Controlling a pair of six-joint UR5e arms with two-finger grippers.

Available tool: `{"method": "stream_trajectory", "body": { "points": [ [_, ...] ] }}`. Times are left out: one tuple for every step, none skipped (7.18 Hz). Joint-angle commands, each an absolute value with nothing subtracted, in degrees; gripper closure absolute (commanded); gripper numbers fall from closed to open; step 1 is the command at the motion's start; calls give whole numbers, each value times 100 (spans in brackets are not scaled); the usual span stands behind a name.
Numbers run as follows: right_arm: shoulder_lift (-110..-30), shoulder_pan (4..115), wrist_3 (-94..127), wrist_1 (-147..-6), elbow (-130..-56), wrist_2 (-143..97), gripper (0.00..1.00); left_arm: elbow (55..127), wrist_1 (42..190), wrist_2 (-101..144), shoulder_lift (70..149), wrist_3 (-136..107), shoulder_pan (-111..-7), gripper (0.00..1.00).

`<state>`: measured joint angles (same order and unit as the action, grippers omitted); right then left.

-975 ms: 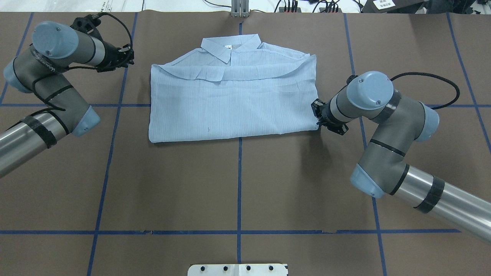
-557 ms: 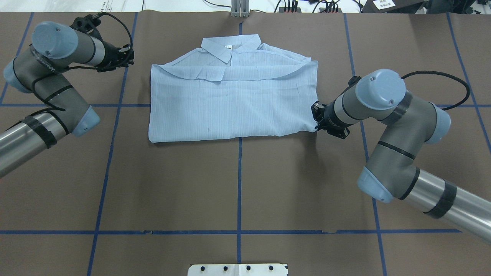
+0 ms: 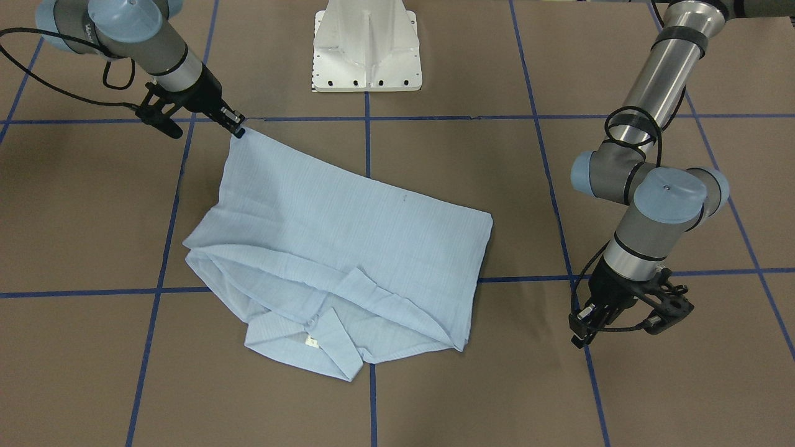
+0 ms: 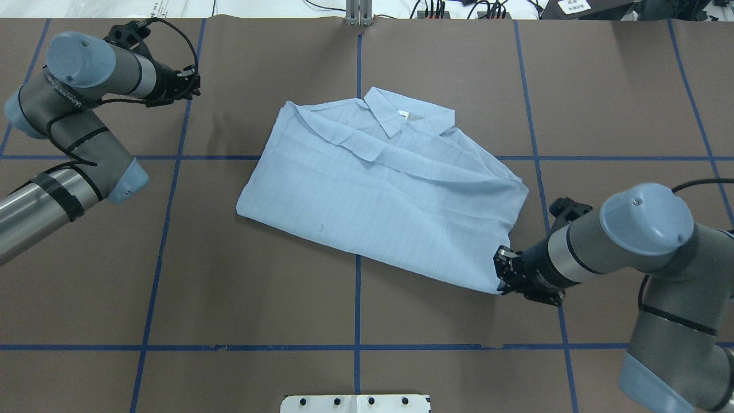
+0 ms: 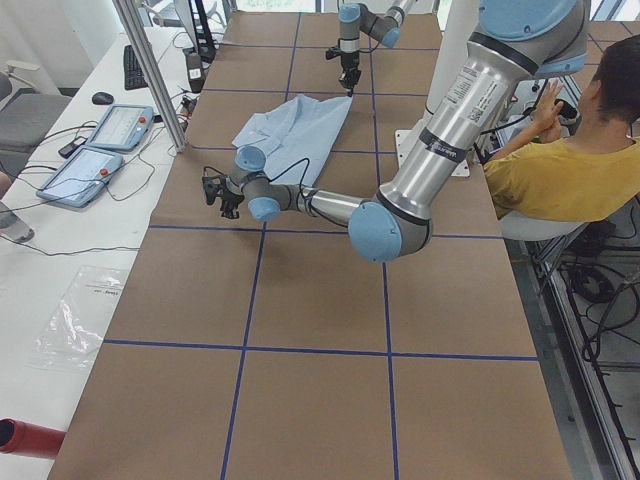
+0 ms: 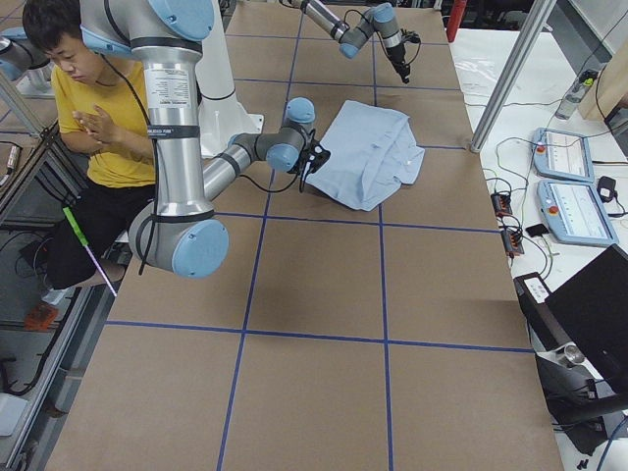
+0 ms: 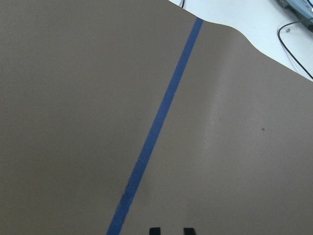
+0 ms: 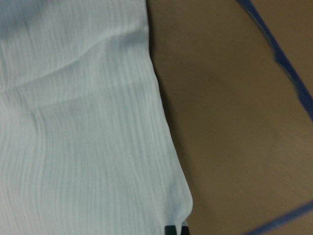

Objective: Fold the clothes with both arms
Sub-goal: 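Grasp the shirt's side edge with the right gripper and drag it toward the robot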

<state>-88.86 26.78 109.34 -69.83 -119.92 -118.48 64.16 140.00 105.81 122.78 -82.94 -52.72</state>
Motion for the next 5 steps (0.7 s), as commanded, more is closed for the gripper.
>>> {"method": "stream_trajectory", "body": {
  "points": [
    [-9466, 1735, 10942, -6987, -12558, -12075, 100, 6416, 14010, 10582, 12278, -8297, -5265, 72],
    [-9509, 1523, 10942, -7005, -12586, -12189, 100, 6425, 14071, 10591, 12287, -8288, -5265, 72],
    [-9579, 1373, 10942, -7022, -12595, -12321, 100, 6425, 14123, 10643, 12305, -8288, -5247, 72],
    [-9597, 1467, 10916, -7092, -12708, -12401, 24, 6434, 14133, 10704, 12313, -8297, -5247, 71],
    [-9545, 1407, 10890, -7354, -12735, -12584, 0, 6434, 14133, 10731, 12313, -8297, -5247, 71]
  ]
}}
